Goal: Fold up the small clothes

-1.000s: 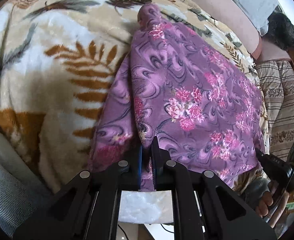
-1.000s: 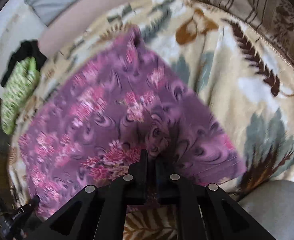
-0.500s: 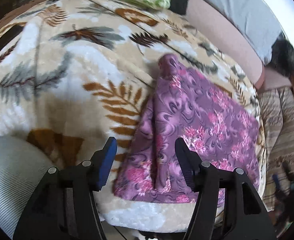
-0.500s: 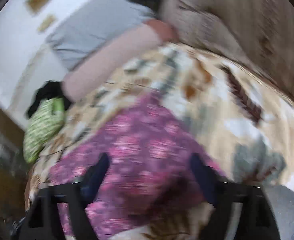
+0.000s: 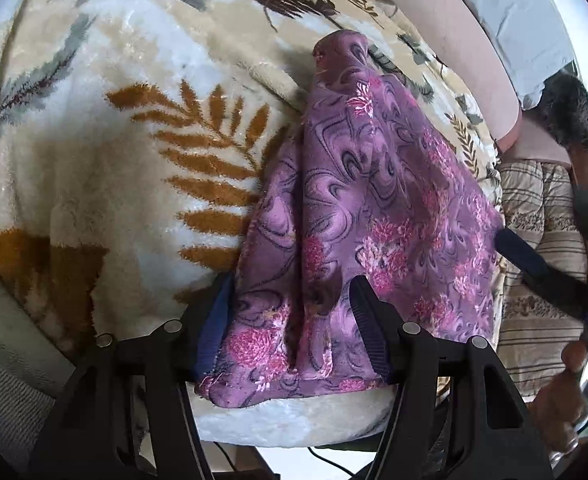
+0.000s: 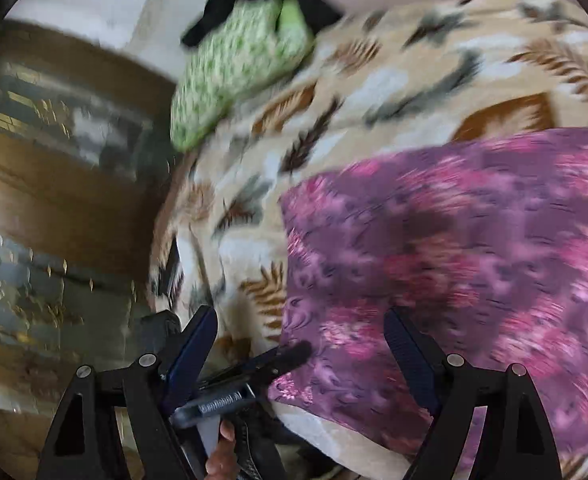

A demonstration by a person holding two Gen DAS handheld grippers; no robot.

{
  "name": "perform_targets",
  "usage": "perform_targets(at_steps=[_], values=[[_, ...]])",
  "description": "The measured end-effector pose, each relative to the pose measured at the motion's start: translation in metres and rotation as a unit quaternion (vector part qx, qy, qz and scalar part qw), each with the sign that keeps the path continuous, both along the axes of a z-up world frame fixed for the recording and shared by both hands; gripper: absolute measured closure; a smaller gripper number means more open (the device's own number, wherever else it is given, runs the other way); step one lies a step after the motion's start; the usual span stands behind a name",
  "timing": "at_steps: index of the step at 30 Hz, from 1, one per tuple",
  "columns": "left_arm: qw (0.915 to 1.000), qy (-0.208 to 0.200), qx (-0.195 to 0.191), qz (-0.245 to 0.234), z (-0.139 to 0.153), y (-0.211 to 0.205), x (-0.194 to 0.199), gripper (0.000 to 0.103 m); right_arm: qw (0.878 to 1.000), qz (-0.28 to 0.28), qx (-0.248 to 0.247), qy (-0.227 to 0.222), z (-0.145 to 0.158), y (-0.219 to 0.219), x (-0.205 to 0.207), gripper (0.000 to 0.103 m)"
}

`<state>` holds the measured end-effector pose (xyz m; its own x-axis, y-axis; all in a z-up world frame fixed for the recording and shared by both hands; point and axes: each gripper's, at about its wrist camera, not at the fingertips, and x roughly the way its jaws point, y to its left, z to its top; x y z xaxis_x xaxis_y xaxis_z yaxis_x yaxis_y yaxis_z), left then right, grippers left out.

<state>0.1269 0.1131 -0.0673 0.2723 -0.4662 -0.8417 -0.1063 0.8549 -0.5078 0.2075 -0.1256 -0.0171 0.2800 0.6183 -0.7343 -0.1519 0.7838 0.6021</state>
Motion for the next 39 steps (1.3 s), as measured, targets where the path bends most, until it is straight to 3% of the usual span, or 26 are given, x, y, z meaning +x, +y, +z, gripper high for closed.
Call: perform_targets(at_steps=[1,2,3,7,9,12,14,17,19,21,23,26,28,30,31,32,33,34,37,39], values=[[1.0000,-0.001,0.007,0.001,0.001,-0.003,0.000,0.053,1.000,0.008,-0.016,0.012,-0.006,0.011,0.008,0.019],[0.9998,-0.005,0.017,0.001,0.003,-0.005,-0.002,0.083,0.999,0.016,-0.029,0.023,-0.012,0.019,0.013,0.019],[0.9999,-0.007,0.006,-0.012,0.003,-0.008,-0.002,0.096,0.999,0.021,-0.037,0.032,-0.016,0.026,0.020,0.019],[0.9966,-0.063,-0.048,-0.021,0.022,-0.008,-0.011,0.095,0.996,0.040,-0.034,0.073,-0.035,0.047,0.039,0.023],[0.9953,-0.066,-0.069,-0.017,0.023,-0.006,-0.013,0.095,0.994,0.053,-0.039,0.083,-0.040,0.057,0.044,0.023],[0.9941,-0.054,-0.094,-0.011,0.016,-0.003,-0.011,0.095,0.990,0.082,-0.090,0.071,-0.041,0.079,0.048,0.025],[0.9922,-0.060,-0.109,-0.011,0.018,-0.002,-0.011,0.095,0.986,0.104,-0.106,0.076,-0.048,0.093,0.051,0.031],[0.9908,-0.088,-0.101,-0.021,0.030,-0.006,-0.016,0.098,0.976,0.120,-0.165,0.072,-0.057,0.106,0.052,0.048],[0.9888,-0.102,-0.104,-0.029,0.039,-0.008,-0.016,0.101,0.966,0.125,-0.220,0.055,-0.063,0.109,0.048,0.074],[0.9857,-0.125,-0.105,-0.043,0.049,-0.013,-0.020,0.102,0.968,0.123,-0.215,0.048,-0.063,0.101,0.044,0.083],[0.9852,-0.144,-0.072,-0.060,0.056,-0.023,-0.025,0.102,0.973,0.111,-0.199,0.039,-0.057,0.089,0.039,0.088],[0.9814,-0.144,-0.101,-0.075,0.057,-0.029,-0.029,0.103,0.984,0.084,-0.154,0.018,-0.039,0.065,0.032,0.090],[0.9749,-0.176,-0.100,-0.093,0.071,-0.031,-0.040,0.103,0.991,0.063,-0.122,-0.004,-0.026,0.041,0.025,0.091],[0.9709,-0.213,-0.082,-0.074,0.085,-0.027,-0.050,0.098,0.994,0.045,-0.094,-0.011,-0.020,0.027,0.022,0.091],[0.9708,-0.223,-0.062,-0.062,0.088,-0.026,-0.052,0.084,0.997,0.032,-0.071,-0.010,-0.019,0.014,0.021,0.091],[0.9717,-0.226,-0.043,-0.054,0.088,-0.027,-0.052,0.055,0.999,0.024,-0.045,-0.009,-0.021,0.003,0.020,0.091],[0.9738,-0.220,-0.033,-0.046,0.085,-0.030,-0.052,0.042,1.000,0.016,-0.017,-0.009,-0.020,-0.009,0.017,0.091],[0.9757,-0.212,-0.033,-0.046,0.082,-0.033,-0.052,0.035,1.000,0.010,-0.001,-0.009,-0.021,-0.014,0.016,0.091],[0.9775,-0.185,-0.062,-0.079,0.078,-0.054,-0.051,0.035,0.999,-0.004,0.038,-0.010,-0.025,-0.034,0.013,0.091],[0.9735,-0.194,-0.060,-0.105,0.080,-0.073,-0.051,0.035,0.999,-0.006,0.039,-0.018,-0.026,-0.044,0.006,0.091]])
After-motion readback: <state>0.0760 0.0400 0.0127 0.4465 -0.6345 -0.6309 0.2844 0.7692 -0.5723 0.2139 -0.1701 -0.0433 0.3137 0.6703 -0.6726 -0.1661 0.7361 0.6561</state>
